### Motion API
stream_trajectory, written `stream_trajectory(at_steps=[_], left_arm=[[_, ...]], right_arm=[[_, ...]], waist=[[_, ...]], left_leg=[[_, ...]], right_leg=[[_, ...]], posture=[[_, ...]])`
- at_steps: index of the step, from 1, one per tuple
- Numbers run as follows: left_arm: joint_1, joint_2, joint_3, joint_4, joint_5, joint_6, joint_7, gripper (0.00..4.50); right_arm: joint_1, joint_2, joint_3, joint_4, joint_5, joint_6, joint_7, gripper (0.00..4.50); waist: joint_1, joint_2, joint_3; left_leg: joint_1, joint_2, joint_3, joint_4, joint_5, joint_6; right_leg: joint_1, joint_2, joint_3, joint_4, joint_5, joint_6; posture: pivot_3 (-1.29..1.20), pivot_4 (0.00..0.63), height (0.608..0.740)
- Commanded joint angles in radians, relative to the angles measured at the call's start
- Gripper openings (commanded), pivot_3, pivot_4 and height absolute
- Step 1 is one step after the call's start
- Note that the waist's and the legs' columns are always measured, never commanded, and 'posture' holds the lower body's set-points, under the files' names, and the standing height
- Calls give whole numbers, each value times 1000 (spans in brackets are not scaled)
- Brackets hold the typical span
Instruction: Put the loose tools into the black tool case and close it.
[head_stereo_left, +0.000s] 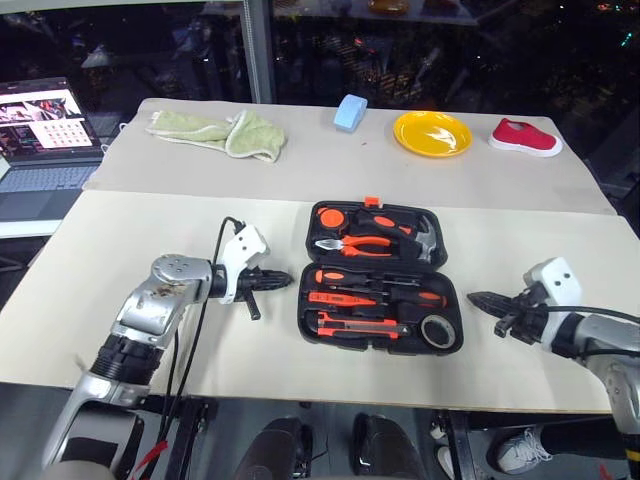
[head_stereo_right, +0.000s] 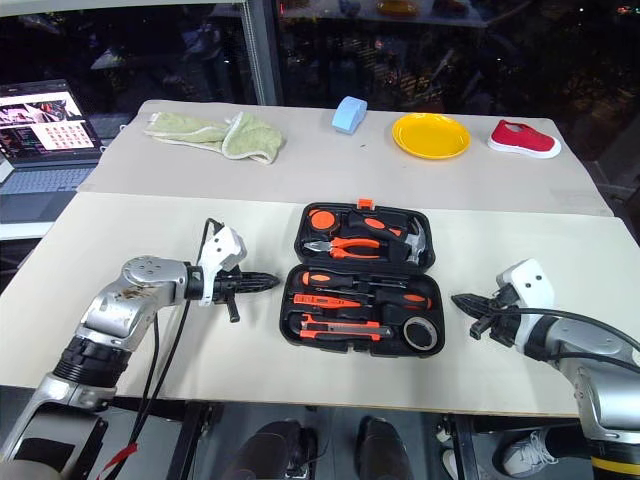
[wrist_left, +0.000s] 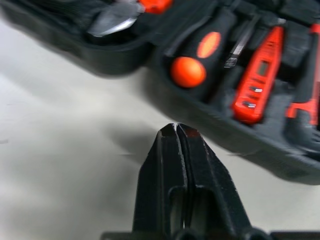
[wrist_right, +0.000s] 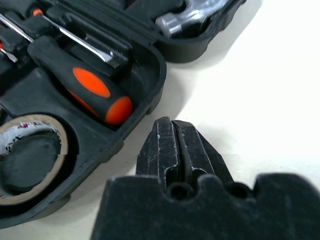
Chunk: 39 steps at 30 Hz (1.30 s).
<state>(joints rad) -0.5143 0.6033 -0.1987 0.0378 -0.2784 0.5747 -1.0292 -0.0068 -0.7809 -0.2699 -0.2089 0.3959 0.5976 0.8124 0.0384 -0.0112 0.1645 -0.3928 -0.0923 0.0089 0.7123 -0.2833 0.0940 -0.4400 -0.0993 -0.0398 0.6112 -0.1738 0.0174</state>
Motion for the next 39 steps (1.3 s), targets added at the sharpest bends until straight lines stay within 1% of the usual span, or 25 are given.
stream_trajectory(at_steps=[1, 6, 9, 15, 20, 24, 29, 33, 35, 39], left_arm=[[-9, 5, -10, -45, 0, 30, -2, 0], [1, 10, -35, -46, 22, 21, -6, 0], [10, 13, -42, -69, 10, 20, -35, 0], [29, 12, -80, -80, 37, -10, -54, 0], [61, 21, -91, -139, 18, -1, -87, 0], [109, 61, -121, -155, 52, -46, -116, 0], [158, 104, -138, -159, 86, -107, -133, 0], [181, 126, -130, -173, 76, -111, -153, 0], [186, 139, -129, -163, 89, -119, -155, 0], [150, 150, -103, -73, 123, -139, -129, 0]], right_arm=[[-23, -22, 28, 8, -28, -44, 14, 28], [-48, -23, 89, 12, -42, -73, 52, 28], [-54, -32, 108, 13, -53, -90, 71, 28], [-19, -55, 126, -15, -61, -111, 119, 28], [29, -71, 123, -49, -71, -134, 137, 28], [99, -90, 113, -93, -74, -152, 156, 28], [179, -87, 87, -160, -54, -152, 169, 28], [224, -84, 79, -201, -54, -151, 167, 28], [235, -85, 75, -202, -62, -152, 156, 28], [228, -102, 52, -159, -79, -163, 150, 28]], waist=[[-1, 0, 0], [-1, 0, 0], [-3, 0, 0], [-2, 0, 0], [-1, 0, 0], [-2, 0, 0], [-1, 1, -1], [-2, 2, -1], [-2, 3, -2], [-2, 3, -3]], left_leg=[[0, 0, 0, 0, 0, 0], [0, 0, 0, 0, 0, 0], [0, 0, 0, 0, 0, 0], [0, 0, 0, 0, 0, 0], [0, 0, 0, -1, 0, 0], [0, 0, 0, -1, 0, 0], [3, 1, 0, -2, 0, 0], [4, 2, 0, -2, 0, 0], [5, 2, 0, -2, -1, 0], [6, 2, 0, -2, -1, 0]], right_leg=[[0, 0, 0, 0, 0, 0], [0, 0, 0, 0, 0, 0], [0, 0, 0, 0, 0, 0], [0, 0, 0, 0, 0, 0], [-1, 0, 0, 0, 0, 0], [-1, 0, 0, 0, 0, 0], [1, 0, 1, -1, -1, 0], [1, 1, 1, -1, -1, -1], [1, 1, 1, -1, -1, 0], [2, 1, 1, -1, -1, 0]], posture=[[0, 150, 732], [0, 150, 732], [0, 150, 732], [0, 150, 732], [0, 150, 732], [0, 150, 732], [0, 150, 732], [0, 150, 732], [0, 150, 732], [0, 150, 732]])
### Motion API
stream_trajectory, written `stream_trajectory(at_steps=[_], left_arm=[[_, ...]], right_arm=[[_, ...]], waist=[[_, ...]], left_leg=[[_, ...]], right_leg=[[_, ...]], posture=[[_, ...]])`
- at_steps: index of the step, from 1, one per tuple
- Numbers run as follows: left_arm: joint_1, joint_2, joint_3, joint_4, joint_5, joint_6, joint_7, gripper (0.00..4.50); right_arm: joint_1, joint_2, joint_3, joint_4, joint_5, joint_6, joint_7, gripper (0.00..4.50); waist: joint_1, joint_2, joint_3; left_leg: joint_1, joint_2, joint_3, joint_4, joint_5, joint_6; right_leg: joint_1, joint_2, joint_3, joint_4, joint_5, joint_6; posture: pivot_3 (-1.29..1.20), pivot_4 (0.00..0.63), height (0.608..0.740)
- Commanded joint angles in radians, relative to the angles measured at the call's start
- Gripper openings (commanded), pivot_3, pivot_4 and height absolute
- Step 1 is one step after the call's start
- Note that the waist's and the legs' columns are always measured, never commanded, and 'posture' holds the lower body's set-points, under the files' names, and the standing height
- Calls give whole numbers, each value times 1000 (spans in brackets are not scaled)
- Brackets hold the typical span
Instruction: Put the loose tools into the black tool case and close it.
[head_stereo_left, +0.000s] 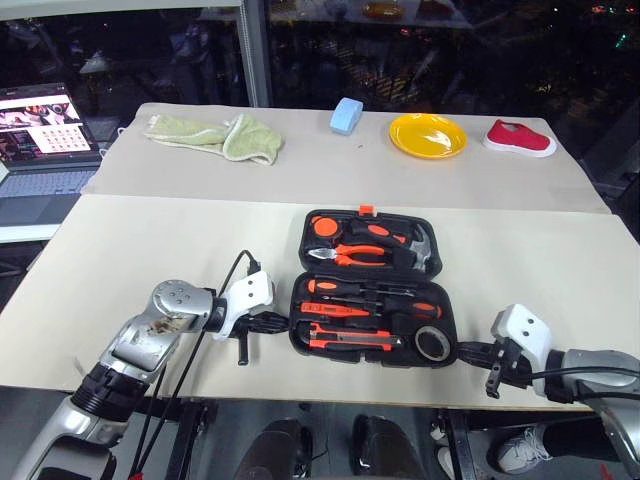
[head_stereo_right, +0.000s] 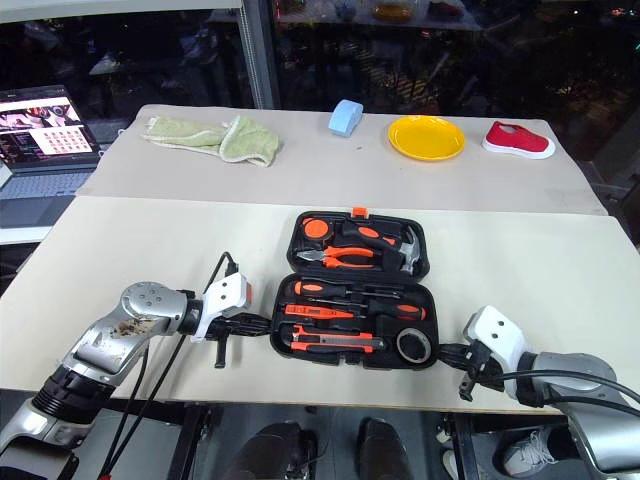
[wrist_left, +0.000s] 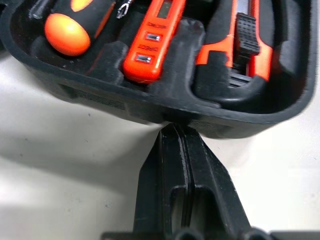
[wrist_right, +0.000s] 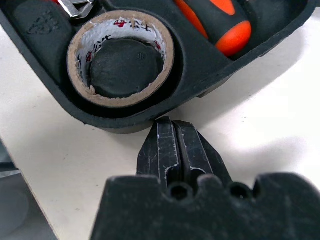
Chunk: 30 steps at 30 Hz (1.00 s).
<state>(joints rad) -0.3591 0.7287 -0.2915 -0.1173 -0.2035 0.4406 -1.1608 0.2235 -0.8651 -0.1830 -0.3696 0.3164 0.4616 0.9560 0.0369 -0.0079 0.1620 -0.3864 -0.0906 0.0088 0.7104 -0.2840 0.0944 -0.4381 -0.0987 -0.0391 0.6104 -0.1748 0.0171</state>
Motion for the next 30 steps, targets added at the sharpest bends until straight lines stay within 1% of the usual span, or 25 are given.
stream_trajectory(at_steps=[1, 4, 6, 8, 10, 11, 15, 22, 26, 30], left_arm=[[-19, 24, -5, 106, 54, -13, 9, 0], [-78, 2, 13, 171, 50, -24, 25, 0], [-123, -26, 20, 206, 42, -19, 42, 0], [-154, -49, 24, 231, 39, -12, 54, 0], [-169, -73, 24, 233, 29, -7, 57, 0], [-171, -80, 22, 230, 27, -6, 56, 0], [-163, -99, 10, 213, 33, -10, 52, 0], [-144, -116, 10, 154, 9, 16, 36, 0], [-114, -109, 8, 93, -17, 38, 6, 0], [-74, -83, 2, 33, -29, 44, -32, 0]], right_arm=[[-9, -22, -41, 16, -2, -30, 7, 28], [-51, -35, -47, 85, -13, -48, 4, 28], [-96, -39, -38, 150, -37, -76, -10, 28], [-145, -34, -24, 208, -62, -99, -28, 28], [-207, -13, -10, 254, -59, -98, -37, 28], [-229, -5, -2, 265, -54, -92, -37, 28], [-275, 17, 42, 260, -60, -88, -35, 28], [-276, 34, 73, 196, -31, -62, -16, 28], [-231, 21, 62, 150, -19, -56, 8, 28], [-170, 5, 43, 107, -19, -59, 22, 28]], waist=[[0, 0, 0], [0, 0, 0], [0, 0, 0], [1, 0, 0], [1, 0, 0], [1, 0, 0], [3, 0, 0], [4, 0, 0], [3, 0, 0], [3, 0, 0]], left_leg=[[0, 0, 0, 0, 0, 0], [2, 0, 0, 0, 0, 0], [3, 0, 0, 0, -3, 5], [3, 0, 0, 1, -3, 5], [3, 0, 0, 1, -2, 4], [2, 0, 0, 1, 1, -1], [-3, 0, 0, 1, 2, -2], [-5, -1, 0, 1, 0, 0], [-5, -1, 0, 0, 0, 0], [-5, -1, 0, 0, 0, 0]], right_leg=[[0, 0, 0, 0, 0, 0], [2, 0, 0, 0, 0, 0], [3, 0, 0, 0, -3, 5], [3, 0, 0, 0, -3, 5], [2, 0, 0, 1, -2, 4], [2, 0, 0, 1, 0, 0], [1, 0, 0, 1, 1, -1], [-1, -1, 0, 0, 1, 0], [-2, 0, 0, 0, 1, -1], [-1, 0, 0, 0, 1, -1]], posture=[[0, 150, 732], [0, 150, 732], [0, 150, 732], [0, 150, 732], [0, 150, 732], [0, 150, 732], [0, 150, 732], [0, 150, 732], [0, 150, 732], [0, 150, 732]])
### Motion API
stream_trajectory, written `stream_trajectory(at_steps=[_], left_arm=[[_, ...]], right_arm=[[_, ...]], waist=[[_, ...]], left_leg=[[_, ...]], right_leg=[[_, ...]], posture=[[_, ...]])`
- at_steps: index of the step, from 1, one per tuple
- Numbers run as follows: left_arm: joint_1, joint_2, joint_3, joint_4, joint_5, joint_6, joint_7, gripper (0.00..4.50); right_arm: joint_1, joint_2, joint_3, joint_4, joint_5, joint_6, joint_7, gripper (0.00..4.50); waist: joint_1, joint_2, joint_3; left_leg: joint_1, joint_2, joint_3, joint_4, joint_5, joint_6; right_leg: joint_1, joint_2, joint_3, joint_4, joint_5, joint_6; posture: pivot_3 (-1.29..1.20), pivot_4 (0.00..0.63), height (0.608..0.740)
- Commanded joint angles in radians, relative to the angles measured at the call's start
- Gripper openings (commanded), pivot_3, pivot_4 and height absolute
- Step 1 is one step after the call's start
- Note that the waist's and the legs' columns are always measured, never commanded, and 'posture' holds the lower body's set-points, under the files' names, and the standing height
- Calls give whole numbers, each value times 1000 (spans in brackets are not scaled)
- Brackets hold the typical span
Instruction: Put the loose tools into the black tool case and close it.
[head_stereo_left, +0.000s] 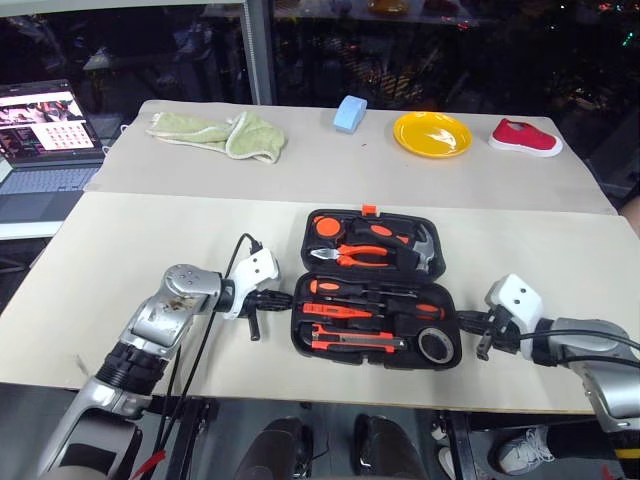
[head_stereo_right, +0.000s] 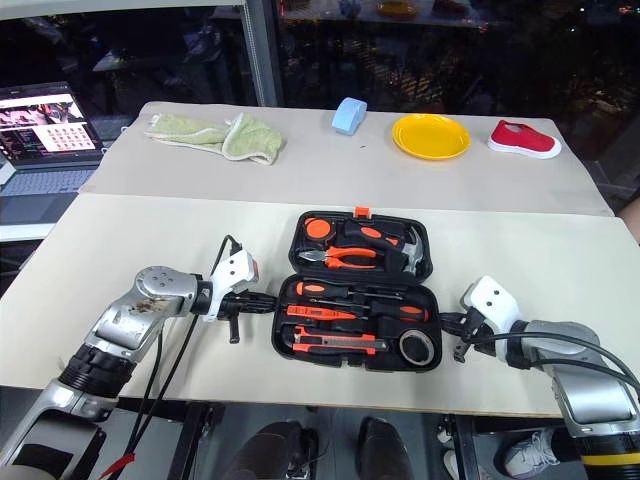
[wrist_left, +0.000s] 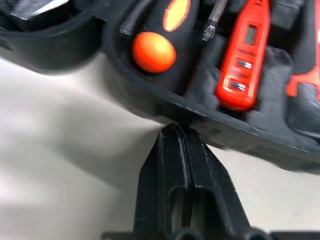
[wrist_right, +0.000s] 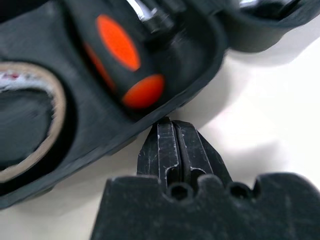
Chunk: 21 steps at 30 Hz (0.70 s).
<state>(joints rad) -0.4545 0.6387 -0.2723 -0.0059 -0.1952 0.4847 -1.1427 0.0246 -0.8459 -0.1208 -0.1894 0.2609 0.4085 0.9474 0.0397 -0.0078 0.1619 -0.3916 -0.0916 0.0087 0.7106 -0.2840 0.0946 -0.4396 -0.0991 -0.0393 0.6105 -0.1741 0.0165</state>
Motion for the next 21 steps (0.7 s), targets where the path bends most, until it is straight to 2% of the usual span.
stream_trajectory(at_steps=[1, 9, 16, 21], left_arm=[[31, 16, -20, -88, -36, -1, -58, 0], [86, 68, -28, -106, -4, -41, -81, 0], [125, 99, -28, -177, -48, -9, -126, 0], [141, 113, -19, -177, -29, -4, -97, 0]], right_arm=[[44, -17, -24, -82, 35, -9, 33, 28], [139, -20, -62, -156, 45, -3, 30, 28], [191, -18, -84, -219, 65, 17, 24, 28], [247, -15, -122, -191, 47, -17, 17, 28]], waist=[[1, 0, 0], [1, 0, 0], [-1, 0, 0], [0, 0, 0]], left_leg=[[0, 0, 0, 0, 0, 0], [1, 0, 0, 0, 0, 0], [2, 0, 0, 0, 0, 0], [2, 0, 0, -1, -1, 0]], right_leg=[[0, 0, 0, 0, 0, 0], [0, 0, 0, 0, 0, 0], [1, 0, 0, 0, -1, 0], [1, 0, 0, -1, -1, 0]], posture=[[0, 150, 732], [0, 150, 732], [0, 150, 732], [0, 150, 732]])
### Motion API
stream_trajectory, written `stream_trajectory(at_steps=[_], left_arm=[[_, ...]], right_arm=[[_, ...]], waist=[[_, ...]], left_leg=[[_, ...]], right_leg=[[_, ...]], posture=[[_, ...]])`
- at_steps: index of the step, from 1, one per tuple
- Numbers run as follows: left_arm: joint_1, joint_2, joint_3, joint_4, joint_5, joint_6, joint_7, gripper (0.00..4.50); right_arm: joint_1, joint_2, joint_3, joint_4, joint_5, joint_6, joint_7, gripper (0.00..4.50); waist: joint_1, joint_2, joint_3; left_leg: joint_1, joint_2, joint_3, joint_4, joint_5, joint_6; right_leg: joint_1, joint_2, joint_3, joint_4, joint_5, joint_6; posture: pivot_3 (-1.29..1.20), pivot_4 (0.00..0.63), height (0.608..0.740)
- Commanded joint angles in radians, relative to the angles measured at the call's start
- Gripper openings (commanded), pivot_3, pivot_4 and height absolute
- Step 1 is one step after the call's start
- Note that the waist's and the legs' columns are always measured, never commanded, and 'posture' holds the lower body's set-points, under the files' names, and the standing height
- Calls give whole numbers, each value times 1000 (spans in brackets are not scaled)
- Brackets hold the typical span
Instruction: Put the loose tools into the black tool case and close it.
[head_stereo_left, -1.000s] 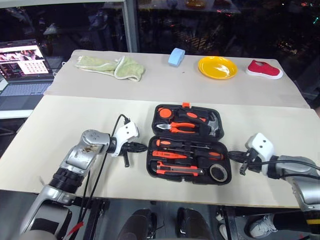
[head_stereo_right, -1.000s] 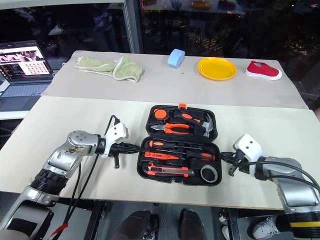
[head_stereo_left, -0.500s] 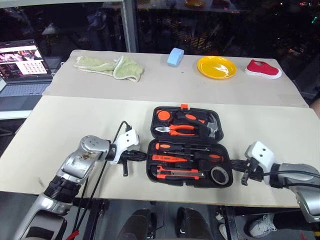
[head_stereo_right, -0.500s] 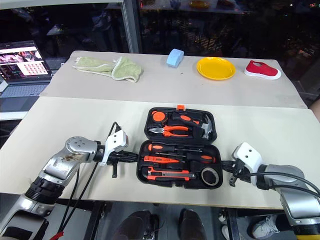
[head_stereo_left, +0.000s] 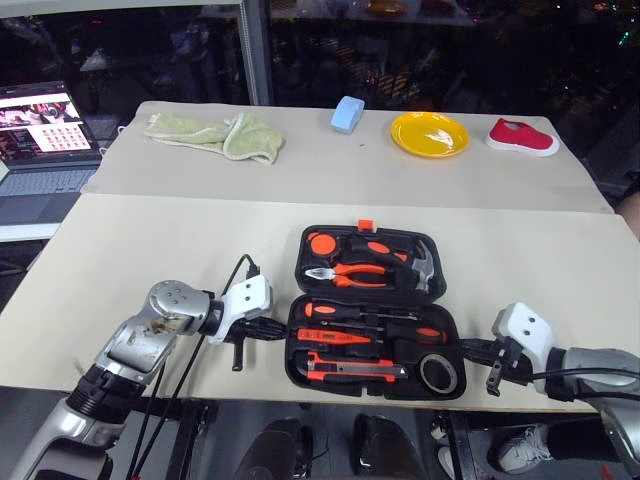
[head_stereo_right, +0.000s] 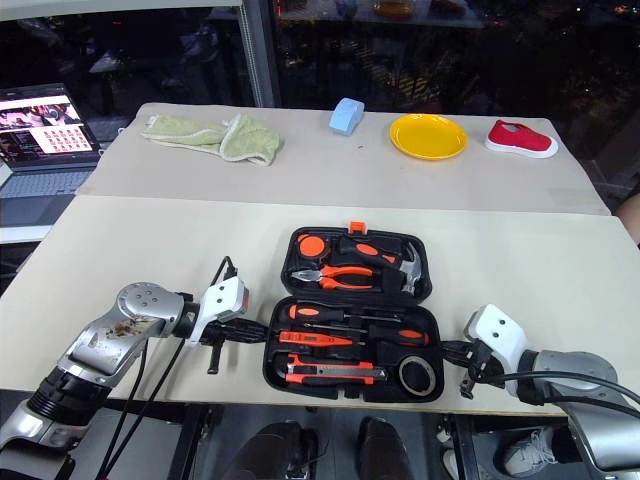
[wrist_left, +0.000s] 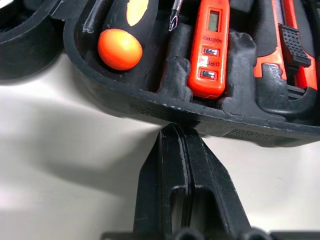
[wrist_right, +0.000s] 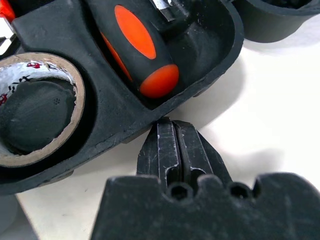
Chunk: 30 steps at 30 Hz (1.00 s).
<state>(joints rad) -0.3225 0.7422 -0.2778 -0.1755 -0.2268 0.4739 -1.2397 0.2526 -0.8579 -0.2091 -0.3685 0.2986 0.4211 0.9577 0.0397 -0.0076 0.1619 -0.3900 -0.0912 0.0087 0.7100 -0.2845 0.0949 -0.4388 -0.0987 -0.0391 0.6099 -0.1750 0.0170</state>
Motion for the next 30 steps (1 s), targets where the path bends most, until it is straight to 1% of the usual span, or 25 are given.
stream_trajectory(at_steps=[1, 3, 5, 6, 7, 8, 9, 10, 12, 13, 14, 15, 16, 17, 18, 19, 22, 25, 29, 30], left_arm=[[4, 11, -9, 4, 9, 8, 9, 0], [-20, 9, 12, 53, 23, 20, 39, 0], [-62, 8, 44, 120, 14, 82, 66, 0], [-95, 4, 68, 160, -8, 127, 74, 257], [-152, -7, 106, 216, -48, 203, 85, 519], [-206, -20, 137, 263, -86, 277, 93, 707], [-251, -29, 160, 297, -120, 346, 95, 1126], [-286, -36, 170, 320, -143, 404, 94, 1383], [-351, -47, 168, 351, -178, 524, 86, 2087], [-382, -59, 169, 366, -190, 568, 92, 2524], [-410, -73, 173, 382, -203, 607, 100, 2925], [-443, -89, 174, 409, -208, 642, 113, 3457], [-470, -105, 171, 434, -207, 662, 124, 3693], [-501, -123, 167, 471, -202, 680, 140, 4083], [-526, -139, 163, 502, -196, 694, 154, 4378], [-545, -151, 157, 530, -189, 697, 165, 4497], [-581, -174, 112, 592, -153, 662, 177, 4497], [-605, -199, 92, 639, -139, 646, 177, 4497], [-610, -217, 70, 641, -135, 639, 161, 4497], [-608, -220, 69, 635, -138, 643, 159, 4497]], right_arm=[[21, -5, -38, -3, 5, -34, 5, 28], [19, -16, -51, 29, -11, -44, -1, 28], [8, -32, -79, 68, 3, -29, 10, 28], [-8, -41, -97, 93, 23, -9, 21, 295], [-50, -50, -119, 134, 61, 37, 30, 587], [-100, -56, -137, 173, 104, 96, 33, 773], [-145, -61, -150, 205, 141, 150, 34, 1150], [-185, -65, -153, 230, 168, 195, 36, 1422], [-271, -77, -143, 268, 217, 284, 47, 2102], [-314, -82, -132, 284, 237, 326, 53, 2520], [-352, -86, -120, 297, 251, 362, 56, 2857], [-399, -88, -99, 315, 257, 394, 54, 3329], [-444, -88, -78, 335, 258, 422, 50, 3539], [-496, -86, -52, 360, 254, 453, 41, 3868], [-538, -84, -28, 382, 249, 477, 34, 4231], [-572, -81, -7, 401, 242, 495, 29, 4409], [-675, -69, 60, 473, 219, 550, 13, 4409], [-756, -49, 112, 549, 195, 575, -4, 4409], [-805, -37, 165, 586, 170, 587, -4, 4409], [-810, -37, 174, 583, 167, 594, -5, 4409]], waist=[[2, 0, 0], [2, 0, 0], [3, 0, 0], [3, 0, 0], [3, 0, 0], [2, 0, 0], [1, -2, 1], [-3, -3, 2], [-7, -3, 3], [-8, -3, 2], [-9, -3, 2], [-9, -3, 2], [-10, -3, 2], [-11, -3, 2], [-13, -3, 2], [-15, -3, 3], [-17, -3, 2], [-17, -3, 2], [-15, -3, 2], [-14, -3, 2]], left_leg=[[0, 0, 0, 0, 0, 0], [1, 0, 0, 0, 0, 0], [3, 0, 0, 0, 0, 0], [4, 0, 0, 0, 0, 0], [5, 0, 0, 1, -3, 5], [5, 0, 0, 1, -3, 5], [6, 0, 0, 1, -3, 5], [6, 0, 0, 2, -2, 5], [5, 0, 0, 2, -1, 5], [5, 1, 0, 2, -1, 5], [3, 0, 0, 2, 1, 5], [2, 0, 0, 2, 4, 2], [1, 0, 0, 2, 4, 3], [0, 0, 0, 1, 4, 4], [-2, 0, 0, 1, 5, 6], [-3, 0, 0, 2, 6, 7], [-9, -1, 0, 2, 6, 7], [-15, -2, 0, 2, 6, 7], [-17, -2, 0, 2, 6, 4], [-17, -3, 0, 3, 3, -1]], right_leg=[[0, 0, 0, 0, 0, 0], [0, 0, 0, 0, 0, 0], [1, 0, 0, 0, -1, 1], [2, 0, 0, 0, -3, 4], [3, -1, 0, 1, -4, 7], [3, 0, 0, 1, -4, 7], [3, 0, 0, 1, -4, 7], [3, 1, -1, 1, -4, 8], [2, 2, 0, 2, -3, 7], [2, 2, 0, 2, -2, 5], [2, 2, 0, 2, -1, 2], [2, 2, 0, 3, 1, -1], [1, 2, 0, 3, 1, -1], [-1, 2, 1, 3, 1, -1], [-2, 2, 1, 2, 1, -1], [-3, 2, 0, 2, 1, -1], [-9, 1, 0, 2, 2, -1], [-17, 0, 0, 3, 2, -2], [-17, -1, 0, 4, 2, -2], [-17, -2, 0, 4, 2, -2]], posture=[[0, 150, 732], [0, 150, 732], [0, 150, 732], [0, 150, 732], [0, 150, 732], [0, 150, 732], [0, 150, 732], [0, 150, 732], [0, 150, 732], [0, 150, 732], [0, 150, 732], [0, 150, 732], [0, 150, 732], [0, 150, 732], [0, 150, 732], [0, 150, 732], [0, 150, 732], [0, 150, 732], [0, 150, 732], [0, 150, 732]])
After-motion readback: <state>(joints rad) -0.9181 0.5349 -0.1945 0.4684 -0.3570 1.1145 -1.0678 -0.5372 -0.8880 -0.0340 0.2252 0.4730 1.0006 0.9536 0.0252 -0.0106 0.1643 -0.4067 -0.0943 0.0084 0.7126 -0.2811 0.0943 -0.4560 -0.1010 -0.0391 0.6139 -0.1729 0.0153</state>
